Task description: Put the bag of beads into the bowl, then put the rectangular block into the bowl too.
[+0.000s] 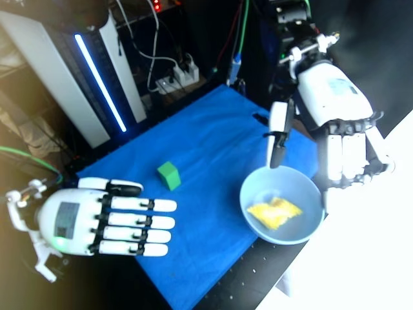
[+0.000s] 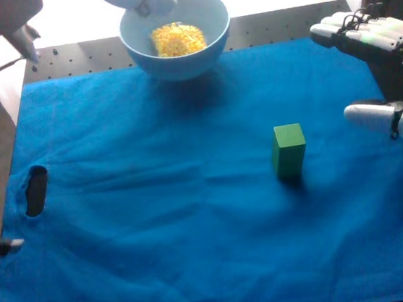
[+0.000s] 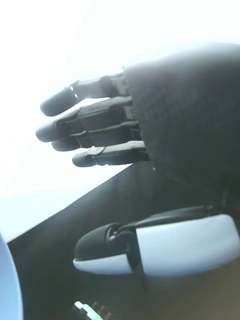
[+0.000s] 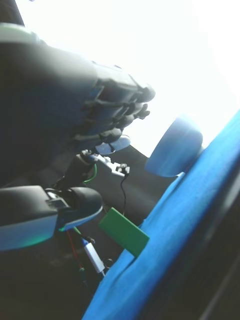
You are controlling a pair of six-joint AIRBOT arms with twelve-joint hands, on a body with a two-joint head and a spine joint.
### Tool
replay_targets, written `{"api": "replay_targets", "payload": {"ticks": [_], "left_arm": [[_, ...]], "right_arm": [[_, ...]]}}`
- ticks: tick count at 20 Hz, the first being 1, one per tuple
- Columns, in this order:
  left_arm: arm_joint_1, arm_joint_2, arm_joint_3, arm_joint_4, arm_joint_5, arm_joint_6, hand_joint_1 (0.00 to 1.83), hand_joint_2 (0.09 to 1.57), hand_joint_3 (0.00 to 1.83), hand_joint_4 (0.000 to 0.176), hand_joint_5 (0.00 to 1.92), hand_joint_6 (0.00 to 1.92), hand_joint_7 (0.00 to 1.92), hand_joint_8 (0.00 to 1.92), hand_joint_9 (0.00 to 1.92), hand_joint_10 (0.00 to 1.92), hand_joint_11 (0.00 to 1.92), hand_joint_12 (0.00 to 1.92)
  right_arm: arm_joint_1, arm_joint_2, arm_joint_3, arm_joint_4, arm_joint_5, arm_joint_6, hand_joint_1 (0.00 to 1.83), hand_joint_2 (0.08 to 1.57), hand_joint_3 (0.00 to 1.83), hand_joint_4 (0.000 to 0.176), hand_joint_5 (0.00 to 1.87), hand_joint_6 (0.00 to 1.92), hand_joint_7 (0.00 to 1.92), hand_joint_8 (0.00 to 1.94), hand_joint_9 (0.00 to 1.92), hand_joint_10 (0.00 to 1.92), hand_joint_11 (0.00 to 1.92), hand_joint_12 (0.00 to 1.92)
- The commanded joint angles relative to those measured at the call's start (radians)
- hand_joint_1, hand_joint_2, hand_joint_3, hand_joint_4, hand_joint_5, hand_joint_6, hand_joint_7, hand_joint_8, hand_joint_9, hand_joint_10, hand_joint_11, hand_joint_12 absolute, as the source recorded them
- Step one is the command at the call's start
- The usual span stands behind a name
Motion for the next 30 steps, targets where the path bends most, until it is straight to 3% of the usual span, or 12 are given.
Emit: {"api": "replay_targets", "payload": {"ticks": [1, 3, 5, 9, 13, 14, 18, 22, 24, 25, 26, 30], "left_arm": [[-0.001, 0.030, -0.025, -0.006, -0.160, -0.001, 0.83, 0.94, 0.00, 0.176, 0.13, 0.01, 0.20, 0.00, 0.29, 0.01, 0.00, 0.59], [0.034, 0.117, -0.132, 0.000, -0.247, -0.001, 0.80, 0.96, 0.00, 0.176, 0.18, 0.01, 0.19, 0.00, 0.31, 0.01, 0.00, 0.74], [0.089, 0.199, -0.232, 0.003, -0.334, -0.002, 0.77, 0.97, 0.00, 0.176, 0.13, 0.01, 0.14, 0.01, 0.22, 0.00, 0.00, 0.55], [0.370, 0.371, -0.412, -0.024, -0.605, -0.154, 0.75, 0.97, 0.00, 0.176, 0.16, 0.01, 0.15, 0.00, 0.16, 0.00, 0.00, 0.51], [0.593, 0.486, -0.558, -0.125, -0.781, -0.159, 0.82, 1.00, 0.00, 0.129, 0.13, 0.00, 0.04, 0.00, 0.03, 0.00, 0.00, 0.27], [0.638, 0.501, -0.586, -0.144, -0.823, -0.159, 0.82, 1.01, 0.01, 0.138, 0.10, 0.00, 0.01, 0.00, 0.01, 0.00, 0.00, 0.23], [0.772, 0.499, -0.663, -0.215, -0.970, -0.160, 0.80, 0.99, 0.00, 0.110, 0.03, 0.00, 0.00, 0.00, 0.03, 0.01, 0.00, 0.20], [0.805, 0.443, -0.668, -0.241, -1.018, -0.193, 0.79, 0.96, 0.00, 0.098, 0.06, 0.00, 0.05, 0.01, 0.09, 0.01, 0.00, 0.48], [0.815, 0.438, -0.669, -0.251, -1.024, -0.197, 0.81, 0.97, 0.00, 0.096, 0.05, 0.00, 0.05, 0.00, 0.08, 0.00, 0.00, 0.42], [0.819, 0.438, -0.669, -0.252, -1.026, -0.203, 0.81, 0.97, 0.00, 0.092, 0.05, 0.00, 0.04, 0.00, 0.07, 0.00, 0.00, 0.44], [0.824, 0.438, -0.670, -0.253, -1.029, -0.212, 0.82, 0.97, 0.00, 0.095, 0.06, 0.00, 0.04, 0.00, 0.07, 0.00, 0.00, 0.41], [0.838, 0.426, -0.670, -0.262, -1.034, -0.222, 0.81, 1.00, 0.01, 0.092, 0.05, 0.00, 0.05, 0.00, 0.08, 0.01, 0.00, 0.35]], "right_arm": [[0.015, 0.003, 0.000, 0.026, 0.130, 0.002, 0.58, 1.32, 0.00, 0.020, 0.09, 0.00, 0.06, 0.00, 0.04, 0.00, 0.04, 0.07], [0.015, 0.003, -0.010, 0.011, 0.132, 0.002, 0.61, 1.31, 0.00, 0.028, 0.10, 0.00, 0.07, 0.01, 0.04, 0.00, 0.02, 0.07], [0.015, 0.003, -0.017, 0.008, 0.132, 0.002, 0.63, 1.29, 0.00, 0.043, 0.11, 0.00, 0.09, 0.00, 0.06, 0.00, 0.00, 0.25], [0.015, 0.015, -0.064, -0.043, 0.151, 0.002, 0.74, 1.19, 0.00, 0.053, 0.09, 0.00, 0.09, 0.00, 0.07, 0.00, 0.00, 0.28], [0.015, 0.023, -0.077, -0.059, 0.181, 0.002, 0.94, 0.99, 0.00, 0.068, 0.05, 0.00, 0.05, 0.00, 0.03, 0.00, 0.03, 0.06], [0.015, 0.023, -0.075, -0.064, 0.181, 0.002, 0.96, 0.98, 0.00, 0.061, 0.06, 0.00, 0.05, 0.00, 0.03, 0.00, 0.05, 0.08], [0.049, -0.009, -0.046, -0.086, 0.172, 0.002, 0.98, 0.88, 0.00, 0.081, 0.18, 0.01, 0.16, 0.01, 0.15, 0.01, 0.12, 0.18], [0.074, -0.033, -0.029, -0.108, 0.147, 0.002, 0.94, 0.85, 0.00, 0.097, 0.26, 0.01, 0.18, 0.00, 0.16, 0.00, 0.11, 0.17], [0.090, -0.041, -0.022, -0.129, 0.131, 0.002, 0.95, 0.85, 0.00, 0.079, 0.29, 0.01, 0.21, 0.01, 0.17, 0.00, 0.12, 0.17], [0.103, -0.047, -0.017, -0.145, 0.118, 0.002, 0.95, 0.85, 0.00, 0.028, 0.32, 0.01, 0.25, 0.01, 0.20, 0.01, 0.15, 0.18], [0.115, -0.055, -0.010, -0.162, 0.107, 0.002, 0.93, 0.86, 0.00, 0.000, 0.35, 0.00, 0.32, 0.01, 0.27, 0.01, 0.23, 0.19], [0.156, -0.087, 0.010, -0.220, 0.062, 0.002, 0.94, 0.88, 0.00, 0.000, 0.52, 0.01, 0.50, 0.01, 0.42, 0.01, 0.32, 0.19]]}}
